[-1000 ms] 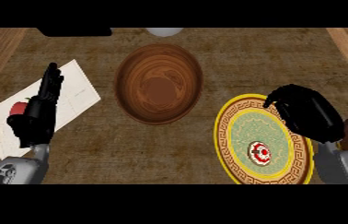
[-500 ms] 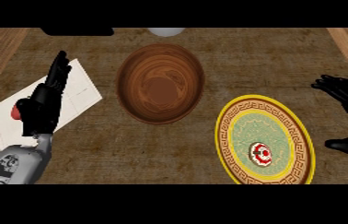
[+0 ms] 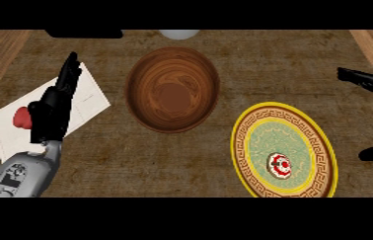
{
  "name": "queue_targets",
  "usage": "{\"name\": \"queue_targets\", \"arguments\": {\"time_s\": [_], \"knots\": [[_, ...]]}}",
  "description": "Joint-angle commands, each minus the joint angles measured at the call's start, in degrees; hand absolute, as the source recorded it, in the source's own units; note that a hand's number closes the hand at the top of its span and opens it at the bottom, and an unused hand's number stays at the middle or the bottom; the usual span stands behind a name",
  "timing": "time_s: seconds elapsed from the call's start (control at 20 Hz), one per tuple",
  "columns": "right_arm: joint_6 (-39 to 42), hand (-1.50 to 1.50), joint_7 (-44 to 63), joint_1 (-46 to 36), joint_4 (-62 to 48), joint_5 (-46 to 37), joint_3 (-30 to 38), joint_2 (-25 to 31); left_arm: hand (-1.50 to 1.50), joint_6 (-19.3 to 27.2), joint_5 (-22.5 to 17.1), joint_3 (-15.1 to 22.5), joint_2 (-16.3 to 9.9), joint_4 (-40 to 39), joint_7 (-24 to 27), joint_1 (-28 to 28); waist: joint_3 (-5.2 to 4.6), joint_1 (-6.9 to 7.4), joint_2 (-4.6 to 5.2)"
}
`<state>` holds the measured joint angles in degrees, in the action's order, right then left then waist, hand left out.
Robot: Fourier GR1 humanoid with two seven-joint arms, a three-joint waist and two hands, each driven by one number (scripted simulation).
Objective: Pick the cupcake from the plate and place it in the bowl
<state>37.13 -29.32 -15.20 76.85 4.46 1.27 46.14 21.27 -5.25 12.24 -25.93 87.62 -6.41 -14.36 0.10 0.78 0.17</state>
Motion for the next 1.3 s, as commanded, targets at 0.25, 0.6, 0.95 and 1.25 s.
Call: {"name": "queue_targets", "arguments": {"time_s": [0.25, 0.6, 0.95, 1.25], "knots": [[5.14, -1.5, 1.12, -1.98, 10.48, -8.56, -9.97, 2.37, 0.0, -1.11, 0.49, -1.44, -0.35, 3.79, -0.28, 3.54, -0.13, -0.35, -0.28], [3.98, -1.5, 3.33, 0.72, 16.8, -14.62, -15.93, 0.56, 0.0, -2.16, 2.02, -3.49, 0.02, 2.99, 0.05, 4.04, -0.13, -0.83, -0.28], [2.86, -1.5, 10.06, -0.76, 16.41, -25.34, -21.93, -1.32, 0.0, -2.08, 4.46, -2.73, 2.31, 4.98, -5.84, 0.23, -0.1, -0.85, -0.2], [2.62, -1.5, 9.39, -0.98, 11.95, -32.32, -21.75, -8.03, 0.0, -6.65, 4.36, -7.03, 4.03, -0.7, -1.76, -1.19, -0.11, -0.85, -0.12]]}}
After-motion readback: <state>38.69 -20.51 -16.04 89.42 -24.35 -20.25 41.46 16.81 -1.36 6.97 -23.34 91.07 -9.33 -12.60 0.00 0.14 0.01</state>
